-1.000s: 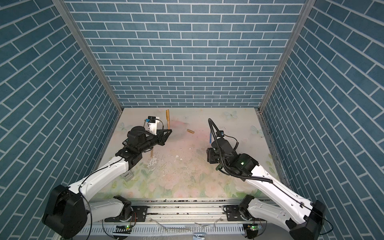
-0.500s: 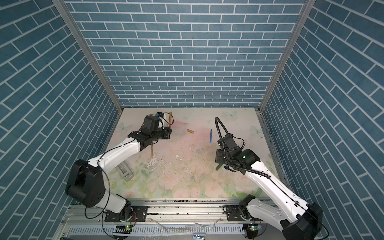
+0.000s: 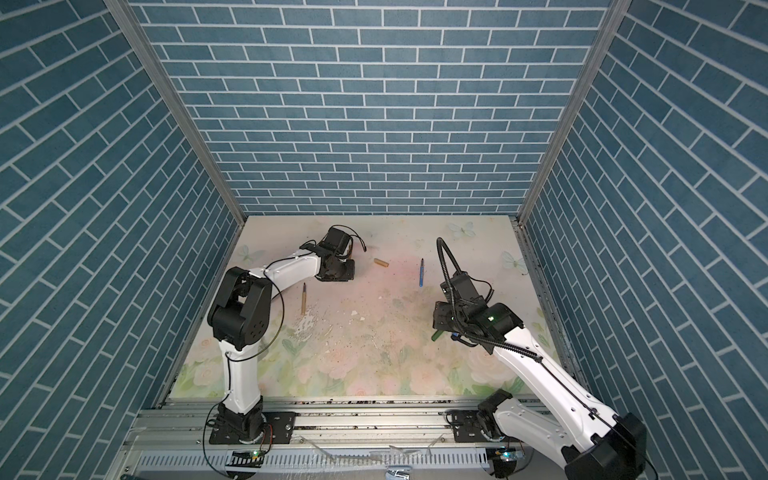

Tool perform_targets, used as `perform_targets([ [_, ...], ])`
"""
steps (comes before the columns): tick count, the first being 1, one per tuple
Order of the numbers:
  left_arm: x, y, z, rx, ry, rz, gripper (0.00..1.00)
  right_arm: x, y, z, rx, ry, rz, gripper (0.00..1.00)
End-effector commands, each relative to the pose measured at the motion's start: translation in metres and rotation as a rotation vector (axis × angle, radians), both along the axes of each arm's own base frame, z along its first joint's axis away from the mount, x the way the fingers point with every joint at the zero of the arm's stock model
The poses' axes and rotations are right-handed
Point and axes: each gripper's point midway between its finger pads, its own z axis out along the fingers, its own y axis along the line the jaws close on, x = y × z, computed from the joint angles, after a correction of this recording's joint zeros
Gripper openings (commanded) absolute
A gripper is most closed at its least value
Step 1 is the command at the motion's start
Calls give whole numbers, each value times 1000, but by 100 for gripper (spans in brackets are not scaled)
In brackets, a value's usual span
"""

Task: Insert the pens into the pen caps
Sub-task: 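Lower the capped tan pen beside the pink pen and open the left gripper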

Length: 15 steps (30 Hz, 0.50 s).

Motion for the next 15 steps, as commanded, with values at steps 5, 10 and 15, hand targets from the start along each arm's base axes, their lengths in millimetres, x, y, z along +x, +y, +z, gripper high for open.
perform_targets([
  [5,0,11,-18,91,80,24,1,-9,1,-1,61,8,-8,57],
  [10,-1,13,-25,86,110,41,17,-19,-3,0,101,8,-31,55],
  [15,-2,11,-20,73,107,31,31,-25,-7,8,120,-3,-37,54],
])
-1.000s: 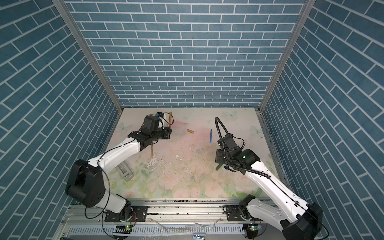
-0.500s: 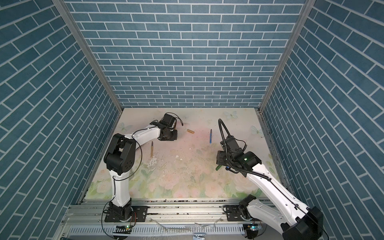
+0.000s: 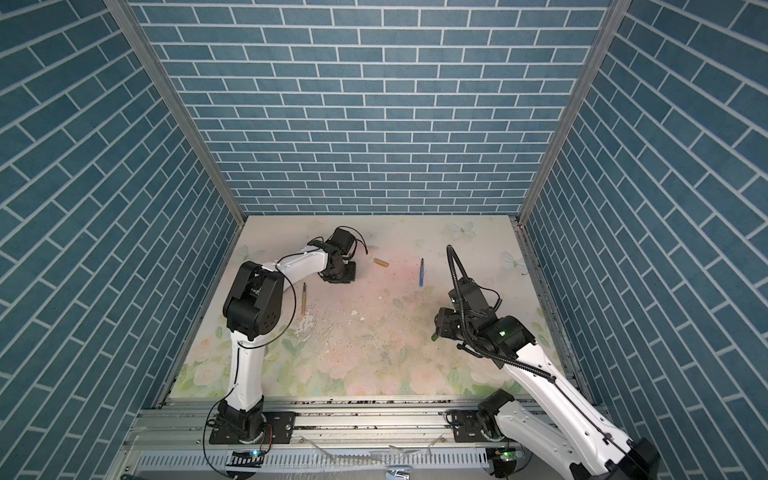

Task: Insert the pens into the pen caps
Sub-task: 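Lower the capped tan pen beside the pink pen and open the left gripper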

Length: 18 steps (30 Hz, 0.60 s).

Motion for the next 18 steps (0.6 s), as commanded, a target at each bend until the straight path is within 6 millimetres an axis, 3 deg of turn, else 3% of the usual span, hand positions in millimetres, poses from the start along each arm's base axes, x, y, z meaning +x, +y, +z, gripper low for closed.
perform_targets([
  [1,-3,4,5,13,17,4,34,-7,-4,4,28,16,-36,54],
  [6,-2,4,18,5,-12,3,41,-7,-3,5,48,17,-40,54],
  [14,1,1,56,-32,-78,0,45,-6,2,5,74,20,-39,52],
  [18,0,-1,63,20,-88,-31,46,-5,5,3,88,25,-40,51],
])
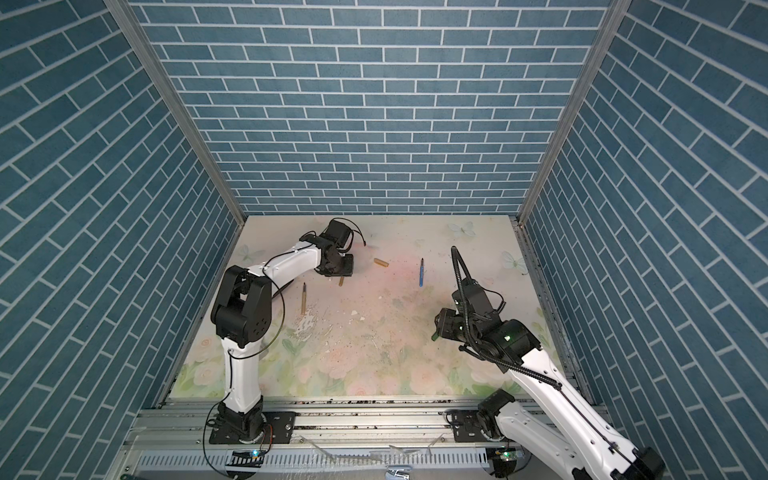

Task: Insert the pens into the pen caps
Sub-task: 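Lower the capped tan pen beside the pink pen and open the left gripper, then move the left gripper over the tan fountain pen near the calculator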

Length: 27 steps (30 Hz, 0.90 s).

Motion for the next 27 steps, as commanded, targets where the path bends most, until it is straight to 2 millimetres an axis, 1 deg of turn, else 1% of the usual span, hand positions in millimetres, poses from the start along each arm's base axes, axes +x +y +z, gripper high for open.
perform_targets([
  [1,-2,-1,8,52,-3,-27,46,-1,2,-3,33,21,-23,51],
  [3,-2,-1,7,50,3,-27,45,0,3,-3,38,20,-21,51],
  [5,-2,-1,12,41,-11,-25,43,0,4,-1,42,16,-20,51],
  [6,-2,-3,19,25,-33,-34,43,-1,4,1,45,12,-17,51],
  [8,-3,-4,40,-6,-86,-39,42,-1,2,2,41,5,-17,51],
  [10,-7,-4,68,-39,-150,-50,43,-1,0,1,30,3,-23,51],
  [12,-15,2,91,-53,-205,-47,43,-1,-2,0,22,2,-29,50],
  [13,-21,8,100,-51,-229,-37,44,0,-2,0,21,1,-31,50],
  [15,-34,20,110,-52,-258,-10,45,1,-2,0,16,2,-34,49],
  [18,-58,42,111,-62,-271,40,45,4,-2,1,-2,-5,-21,46],
  [21,-80,72,103,-65,-263,112,45,6,-6,4,-31,-27,-26,40],
  [25,-103,113,90,-91,-231,236,45,9,-15,7,-67,-65,-48,35],
  [27,-110,129,85,-111,-221,288,45,10,-21,9,-84,-74,-73,33],
])
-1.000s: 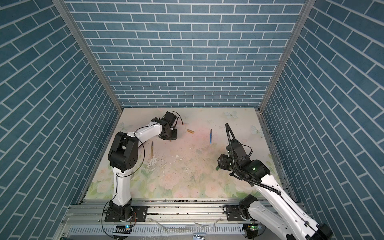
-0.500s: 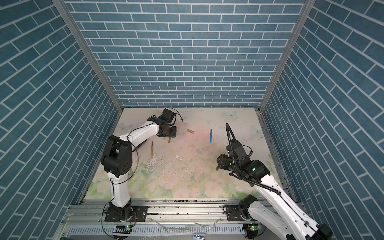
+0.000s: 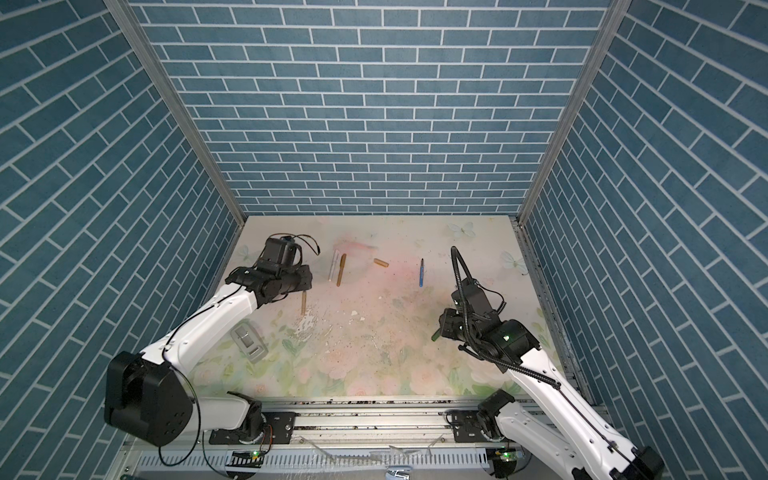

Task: Insert the pens into the pen caps
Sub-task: 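Move the left gripper over the tan fountain pen near the calculator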

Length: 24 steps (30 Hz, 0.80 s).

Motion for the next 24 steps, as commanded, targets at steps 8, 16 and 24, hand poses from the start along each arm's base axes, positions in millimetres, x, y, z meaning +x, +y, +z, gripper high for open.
perform_targets([
  [8,-1,50,-53,-91,182,162,41,2,-4,-1,-21,1,-12,33],
  [16,15,41,-68,-87,315,55,39,5,4,5,-1,2,10,32],
  [24,6,35,-89,-75,395,-28,40,2,6,4,0,19,27,33],
])
